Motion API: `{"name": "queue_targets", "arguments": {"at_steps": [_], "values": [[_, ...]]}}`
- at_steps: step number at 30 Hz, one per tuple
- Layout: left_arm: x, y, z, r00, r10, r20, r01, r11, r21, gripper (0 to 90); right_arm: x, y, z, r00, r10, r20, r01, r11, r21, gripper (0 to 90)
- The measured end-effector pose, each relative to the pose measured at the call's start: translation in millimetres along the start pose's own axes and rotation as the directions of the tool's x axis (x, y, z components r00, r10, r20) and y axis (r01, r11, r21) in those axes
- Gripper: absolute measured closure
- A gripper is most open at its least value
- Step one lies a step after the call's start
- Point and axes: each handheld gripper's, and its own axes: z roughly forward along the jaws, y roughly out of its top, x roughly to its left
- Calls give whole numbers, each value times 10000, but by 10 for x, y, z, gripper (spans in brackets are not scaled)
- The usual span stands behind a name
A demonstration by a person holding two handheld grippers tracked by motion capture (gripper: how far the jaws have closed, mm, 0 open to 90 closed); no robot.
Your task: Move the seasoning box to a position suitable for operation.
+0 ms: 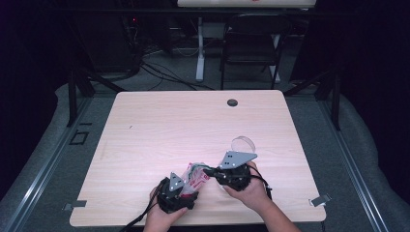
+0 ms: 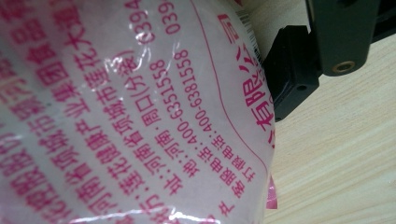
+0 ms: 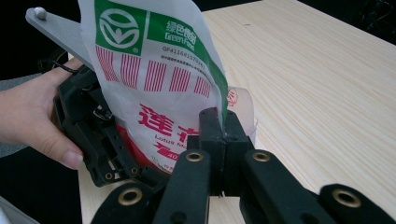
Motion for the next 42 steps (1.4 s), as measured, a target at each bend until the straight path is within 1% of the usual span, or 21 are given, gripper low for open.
{"name": "queue_targets", "arguments": {"at_steps": [1,3,6,10,13,14,16,21,23,30,34,35,40,42], "values": [[-2,0,5,10000,-23,-36,23,10000,-29,212,-1,-2,-1,10000,2,1,-2,10000,-4,900],[-1,7,8,9998,148,-160,-146,9999,86,212,0,-4,-2,10000,0,3,0,10000,-11,900],[-17,12,19,9990,272,-342,-267,9995,147,205,13,-4,2,10000,7,10,-7,10000,-42,900],[-10,20,29,9993,216,-311,-212,9997,126,203,20,-4,1,10000,-30,2,30,10000,-25,900],[-5,24,31,9991,310,-280,-307,9995,100,210,28,-4,2,10000,-29,58,30,10000,-43,900],[-7,23,26,9990,385,-234,-383,9992,77,230,29,-5,3,10000,-26,30,27,10000,-63,900],[-10,20,24,9992,298,-269,-297,9996,10,265,30,-5,2,10000,-21,39,21,10000,-65,900],[-9,16,13,9990,339,-303,-341,9994,-52,336,29,-7,-4,10000,-42,56,42,10000,-58,900],[-8,15,13,9989,298,-351,-302,9995,-110,363,30,-9,-4,10000,-36,67,36,10000,-58,900],[-13,12,5,9986,309,-428,-315,9994,-146,413,32,-14,0,9999,-36,123,37,10000,-77,900],[-13,9,3,9983,297,-493,-309,9992,-247,443,31,-18,3,9999,-15,152,17,9999,-107,900],[-10,9,0,9983,312,-483,-325,9992,-252,450,29,-16,0,9999,-66,147,67,10000,-49,900],[-4,4,-12,9987,293,-420,-312,9985,-445,492,31,-16,-3,9999,-56,89,57,9999,-114,900],[-7,0,-18,9982,387,-452,-412,9976,-557,510,34,-15,-8,9999,-60,103,62,9999,-157,900]]}}
